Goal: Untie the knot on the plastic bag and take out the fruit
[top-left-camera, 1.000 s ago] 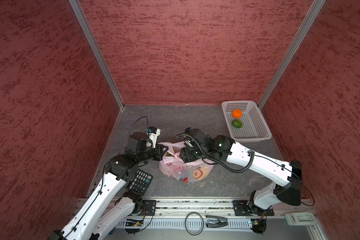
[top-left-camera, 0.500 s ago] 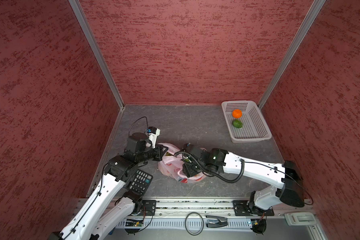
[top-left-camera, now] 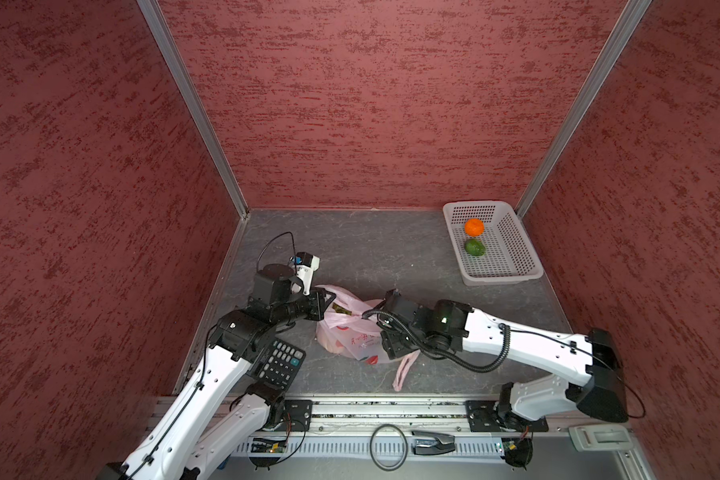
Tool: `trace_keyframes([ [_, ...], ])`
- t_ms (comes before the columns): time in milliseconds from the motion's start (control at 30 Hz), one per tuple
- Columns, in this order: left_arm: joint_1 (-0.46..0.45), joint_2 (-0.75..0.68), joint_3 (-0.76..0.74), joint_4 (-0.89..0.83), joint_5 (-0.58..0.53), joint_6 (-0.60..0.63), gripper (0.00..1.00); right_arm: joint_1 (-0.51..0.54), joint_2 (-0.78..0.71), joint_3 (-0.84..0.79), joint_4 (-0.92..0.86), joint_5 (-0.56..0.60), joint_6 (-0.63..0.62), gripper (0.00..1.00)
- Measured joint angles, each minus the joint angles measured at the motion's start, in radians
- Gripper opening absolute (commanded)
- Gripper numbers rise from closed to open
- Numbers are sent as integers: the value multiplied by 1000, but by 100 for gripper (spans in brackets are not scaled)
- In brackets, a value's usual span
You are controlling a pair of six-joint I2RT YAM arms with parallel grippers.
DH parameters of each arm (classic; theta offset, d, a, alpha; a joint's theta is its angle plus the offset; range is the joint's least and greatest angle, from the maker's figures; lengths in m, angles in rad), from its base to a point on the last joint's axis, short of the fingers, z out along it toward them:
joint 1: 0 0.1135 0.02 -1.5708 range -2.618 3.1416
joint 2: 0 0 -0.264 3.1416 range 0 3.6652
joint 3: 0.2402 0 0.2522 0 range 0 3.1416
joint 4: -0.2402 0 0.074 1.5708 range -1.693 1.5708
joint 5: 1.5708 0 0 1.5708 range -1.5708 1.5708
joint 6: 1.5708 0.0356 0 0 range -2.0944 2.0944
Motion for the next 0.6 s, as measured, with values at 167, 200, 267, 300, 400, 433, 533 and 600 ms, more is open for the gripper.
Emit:
trace_keyframes([
  [167,0,-8,0,-1,20,11,0,2,-12,116,29,-40,-2,72],
  [200,0,-11,0,-2,23,12,0,3,-8,127,37,-45,-2,71],
  [267,0,-11,0,-2,27,13,0,3,5,137,63,-60,-2,70],
  [300,0,-11,0,-2,31,13,0,3,13,137,80,-66,-2,67],
  [400,0,-13,0,-2,39,13,0,4,51,135,129,-71,16,59],
  [433,-1,-13,0,-2,41,13,0,4,61,126,151,-68,26,59],
  [533,-1,-17,0,-3,42,14,0,4,65,71,205,-43,55,57],
  [600,-1,-24,0,-3,44,15,0,1,64,32,233,-25,73,56],
])
